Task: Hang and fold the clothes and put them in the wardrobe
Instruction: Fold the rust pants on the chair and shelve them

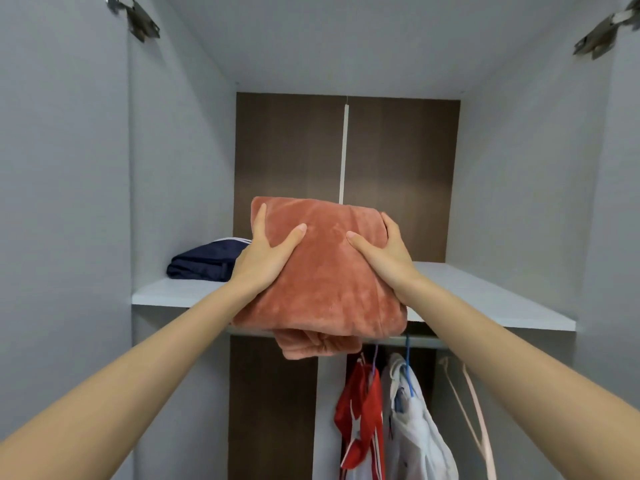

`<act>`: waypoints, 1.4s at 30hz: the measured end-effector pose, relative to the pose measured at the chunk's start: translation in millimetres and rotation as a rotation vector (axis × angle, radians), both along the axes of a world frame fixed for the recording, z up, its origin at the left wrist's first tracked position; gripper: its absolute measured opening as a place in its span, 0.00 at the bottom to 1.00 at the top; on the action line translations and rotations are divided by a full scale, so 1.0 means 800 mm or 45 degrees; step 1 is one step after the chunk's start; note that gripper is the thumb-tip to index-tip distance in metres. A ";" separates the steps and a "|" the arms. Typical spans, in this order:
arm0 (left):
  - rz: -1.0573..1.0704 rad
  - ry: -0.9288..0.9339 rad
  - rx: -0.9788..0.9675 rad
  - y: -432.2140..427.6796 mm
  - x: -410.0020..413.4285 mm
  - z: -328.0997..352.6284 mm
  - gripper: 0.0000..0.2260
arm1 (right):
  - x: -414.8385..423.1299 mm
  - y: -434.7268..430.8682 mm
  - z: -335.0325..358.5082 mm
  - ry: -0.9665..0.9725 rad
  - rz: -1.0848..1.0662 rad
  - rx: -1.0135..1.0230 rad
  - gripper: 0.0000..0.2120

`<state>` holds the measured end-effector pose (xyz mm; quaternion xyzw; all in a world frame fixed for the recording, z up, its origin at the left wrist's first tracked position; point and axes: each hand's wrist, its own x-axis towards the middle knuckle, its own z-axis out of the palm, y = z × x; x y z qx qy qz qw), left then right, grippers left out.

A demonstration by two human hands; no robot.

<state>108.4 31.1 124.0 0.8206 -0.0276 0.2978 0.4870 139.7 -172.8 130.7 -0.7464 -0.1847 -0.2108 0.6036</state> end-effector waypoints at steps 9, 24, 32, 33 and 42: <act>-0.049 0.124 0.017 0.030 0.137 0.035 0.37 | 0.124 0.024 0.034 0.136 -0.138 -0.071 0.37; 0.065 0.313 0.396 0.047 0.317 0.033 0.31 | 0.280 0.044 0.026 0.297 -0.376 -0.364 0.34; -0.226 0.244 0.803 0.039 0.328 0.038 0.21 | 0.280 0.063 0.036 0.197 -0.190 -0.919 0.22; -0.216 0.226 0.820 0.040 0.328 0.037 0.21 | 0.281 0.065 0.035 0.178 -0.193 -0.950 0.22; -0.122 0.196 0.822 0.053 0.314 0.009 0.22 | 0.278 0.075 0.002 -0.005 -0.277 -1.046 0.23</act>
